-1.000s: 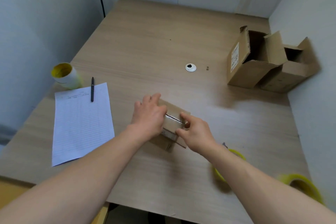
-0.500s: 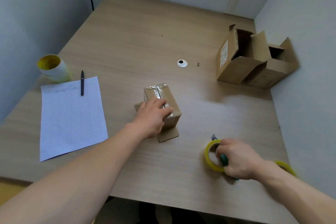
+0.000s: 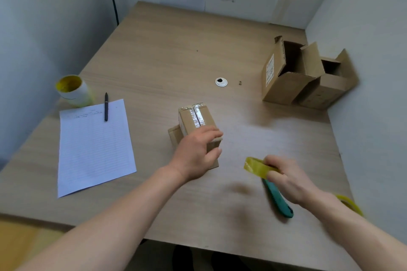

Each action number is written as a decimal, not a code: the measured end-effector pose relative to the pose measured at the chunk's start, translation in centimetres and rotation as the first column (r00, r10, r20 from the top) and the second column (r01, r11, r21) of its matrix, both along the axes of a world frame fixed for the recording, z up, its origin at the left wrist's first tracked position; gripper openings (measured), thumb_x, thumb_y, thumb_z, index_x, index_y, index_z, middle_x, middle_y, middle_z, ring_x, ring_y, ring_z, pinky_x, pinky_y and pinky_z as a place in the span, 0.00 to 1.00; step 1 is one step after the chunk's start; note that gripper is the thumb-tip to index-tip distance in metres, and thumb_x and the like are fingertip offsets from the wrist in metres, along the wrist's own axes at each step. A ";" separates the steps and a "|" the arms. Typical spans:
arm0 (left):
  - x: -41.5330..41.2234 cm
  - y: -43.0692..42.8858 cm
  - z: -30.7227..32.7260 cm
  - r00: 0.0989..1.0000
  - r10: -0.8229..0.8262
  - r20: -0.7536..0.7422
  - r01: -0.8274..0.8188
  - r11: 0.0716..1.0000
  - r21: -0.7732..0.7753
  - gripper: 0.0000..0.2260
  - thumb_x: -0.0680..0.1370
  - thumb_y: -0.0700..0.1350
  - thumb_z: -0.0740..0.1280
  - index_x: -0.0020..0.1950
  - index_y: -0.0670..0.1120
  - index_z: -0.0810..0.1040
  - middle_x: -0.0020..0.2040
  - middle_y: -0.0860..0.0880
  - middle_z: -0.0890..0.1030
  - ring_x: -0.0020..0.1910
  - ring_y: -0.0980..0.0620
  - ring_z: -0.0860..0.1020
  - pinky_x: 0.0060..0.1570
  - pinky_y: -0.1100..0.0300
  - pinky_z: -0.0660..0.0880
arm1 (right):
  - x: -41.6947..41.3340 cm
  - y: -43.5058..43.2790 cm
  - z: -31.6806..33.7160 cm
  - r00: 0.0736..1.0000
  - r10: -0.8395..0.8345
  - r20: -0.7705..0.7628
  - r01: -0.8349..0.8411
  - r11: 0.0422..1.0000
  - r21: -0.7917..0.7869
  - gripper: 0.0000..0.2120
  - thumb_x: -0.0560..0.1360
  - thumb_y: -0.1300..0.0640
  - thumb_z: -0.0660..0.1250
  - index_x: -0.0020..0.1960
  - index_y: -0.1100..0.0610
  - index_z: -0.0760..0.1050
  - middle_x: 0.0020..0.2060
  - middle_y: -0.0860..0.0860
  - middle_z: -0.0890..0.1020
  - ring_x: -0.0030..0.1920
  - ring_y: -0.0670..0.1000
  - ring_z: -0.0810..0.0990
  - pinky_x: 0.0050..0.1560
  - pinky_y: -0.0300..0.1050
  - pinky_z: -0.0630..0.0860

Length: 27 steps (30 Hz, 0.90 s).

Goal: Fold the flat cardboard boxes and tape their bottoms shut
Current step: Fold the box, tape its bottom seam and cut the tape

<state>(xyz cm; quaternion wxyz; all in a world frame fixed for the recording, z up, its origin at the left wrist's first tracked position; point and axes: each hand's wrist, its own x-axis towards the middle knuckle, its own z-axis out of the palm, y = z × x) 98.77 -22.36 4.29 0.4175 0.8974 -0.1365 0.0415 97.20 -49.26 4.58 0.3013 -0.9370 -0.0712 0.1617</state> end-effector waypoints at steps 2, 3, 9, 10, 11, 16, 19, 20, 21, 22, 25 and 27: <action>-0.4 -0.8 1.4 0.988 -0.007 -0.156 -0.018 0.986 -0.164 0.15 0.76 0.40 0.71 0.63 0.43 0.81 0.58 0.52 0.79 0.58 0.62 0.74 0.61 0.72 0.67 | 0.6 1.6 1.6 0.997 -0.064 -0.051 0.076 0.949 0.304 0.07 0.62 0.56 0.60 0.36 0.57 0.74 0.29 0.54 0.74 0.33 0.51 0.72 0.35 0.48 0.65; -0.5 -0.9 2.0 0.973 -0.025 -0.229 -0.029 0.973 -0.229 0.14 0.77 0.39 0.70 0.63 0.44 0.80 0.58 0.53 0.79 0.58 0.61 0.75 0.62 0.70 0.68 | 0.8 2.4 2.3 0.995 -0.073 -0.072 0.096 0.910 0.404 0.08 0.61 0.58 0.60 0.35 0.60 0.74 0.28 0.55 0.72 0.32 0.50 0.70 0.34 0.47 0.65; -0.6 -0.4 4.2 0.835 -0.156 -0.527 -0.172 0.837 -0.520 0.11 0.72 0.50 0.69 0.53 0.51 0.84 0.52 0.49 0.85 0.57 0.51 0.81 0.64 0.54 0.75 | 0.8 6.1 5.2 0.997 0.022 -0.067 0.022 0.810 0.586 0.08 0.61 0.61 0.58 0.33 0.63 0.74 0.26 0.52 0.71 0.28 0.47 0.69 0.27 0.38 0.65; -0.6 -0.2 4.3 0.821 -0.171 -0.546 -0.180 0.829 -0.530 0.12 0.71 0.51 0.68 0.52 0.51 0.84 0.51 0.49 0.85 0.55 0.51 0.81 0.62 0.55 0.76 | 0.8 6.4 5.4 0.998 0.036 -0.054 0.003 0.809 0.587 0.08 0.61 0.61 0.58 0.33 0.62 0.74 0.26 0.51 0.71 0.28 0.47 0.69 0.27 0.38 0.65; -0.6 -0.1 4.3 0.812 -0.186 -0.554 -0.176 0.825 -0.536 0.12 0.72 0.51 0.68 0.52 0.49 0.84 0.50 0.50 0.85 0.52 0.53 0.81 0.57 0.59 0.77 | 0.9 6.7 5.6 0.998 0.047 -0.040 -0.015 0.812 0.583 0.07 0.61 0.61 0.58 0.33 0.62 0.75 0.26 0.51 0.72 0.29 0.47 0.69 0.28 0.38 0.65; -1.0 0.4 4.1 0.837 -0.154 -0.525 -0.198 0.809 -0.553 0.20 0.69 0.59 0.70 0.46 0.42 0.86 0.44 0.37 0.82 0.43 0.50 0.75 0.46 0.56 0.70 | 1.1 7.2 5.2 0.998 0.055 -0.010 -0.041 0.840 0.541 0.08 0.62 0.60 0.59 0.34 0.63 0.75 0.27 0.51 0.71 0.30 0.48 0.68 0.30 0.41 0.64; -1.0 0.4 3.9 0.845 -0.107 -0.524 -0.235 0.806 -0.543 0.26 0.65 0.63 0.71 0.44 0.39 0.84 0.40 0.36 0.80 0.39 0.50 0.72 0.45 0.53 0.68 | 1.2 7.2 4.9 0.997 0.074 0.032 -0.080 0.870 0.487 0.08 0.62 0.59 0.59 0.34 0.60 0.76 0.27 0.49 0.71 0.31 0.47 0.68 0.31 0.43 0.63; -1.0 0.3 3.9 0.848 -0.085 -0.524 -0.249 0.808 -0.534 0.25 0.64 0.62 0.72 0.42 0.40 0.84 0.37 0.41 0.80 0.38 0.51 0.72 0.43 0.55 0.69 | 1.3 7.2 4.8 0.996 0.077 0.039 -0.086 0.877 0.472 0.07 0.63 0.59 0.59 0.35 0.59 0.76 0.27 0.49 0.71 0.31 0.47 0.68 0.31 0.43 0.64; -1.0 0.2 3.8 0.849 -0.060 -0.525 -0.269 0.807 -0.526 0.22 0.64 0.61 0.73 0.40 0.41 0.84 0.36 0.44 0.80 0.36 0.52 0.73 0.42 0.56 0.69 | 1.3 7.2 4.7 0.996 0.080 0.042 -0.091 0.882 0.462 0.07 0.63 0.58 0.60 0.35 0.59 0.76 0.28 0.49 0.72 0.31 0.47 0.69 0.31 0.44 0.64; -0.9 0.2 3.9 0.849 -0.034 -0.527 -0.290 0.804 -0.519 0.19 0.65 0.59 0.74 0.38 0.42 0.85 0.34 0.46 0.80 0.35 0.52 0.74 0.41 0.56 0.70 | 1.3 7.2 4.6 0.996 0.083 0.046 -0.094 0.888 0.450 0.07 0.63 0.58 0.60 0.35 0.58 0.76 0.28 0.49 0.72 0.31 0.47 0.69 0.31 0.45 0.65; -0.8 0.1 3.8 0.850 0.015 -0.526 -0.314 0.817 -0.485 0.11 0.68 0.51 0.76 0.37 0.42 0.85 0.34 0.48 0.82 0.34 0.54 0.76 0.39 0.59 0.72 | 1.6 7.0 4.3 0.994 0.091 0.061 -0.108 0.911 0.397 0.08 0.63 0.54 0.60 0.36 0.55 0.76 0.29 0.53 0.75 0.32 0.49 0.72 0.33 0.53 0.70; -0.8 0.0 3.8 0.851 0.026 -0.524 -0.307 0.835 -0.457 0.05 0.71 0.44 0.77 0.38 0.43 0.85 0.35 0.48 0.83 0.34 0.56 0.77 0.38 0.61 0.72 | 1.7 6.7 4.1 0.993 0.099 0.066 -0.117 0.924 0.365 0.11 0.62 0.50 0.59 0.36 0.54 0.76 0.29 0.53 0.76 0.33 0.53 0.74 0.35 0.58 0.73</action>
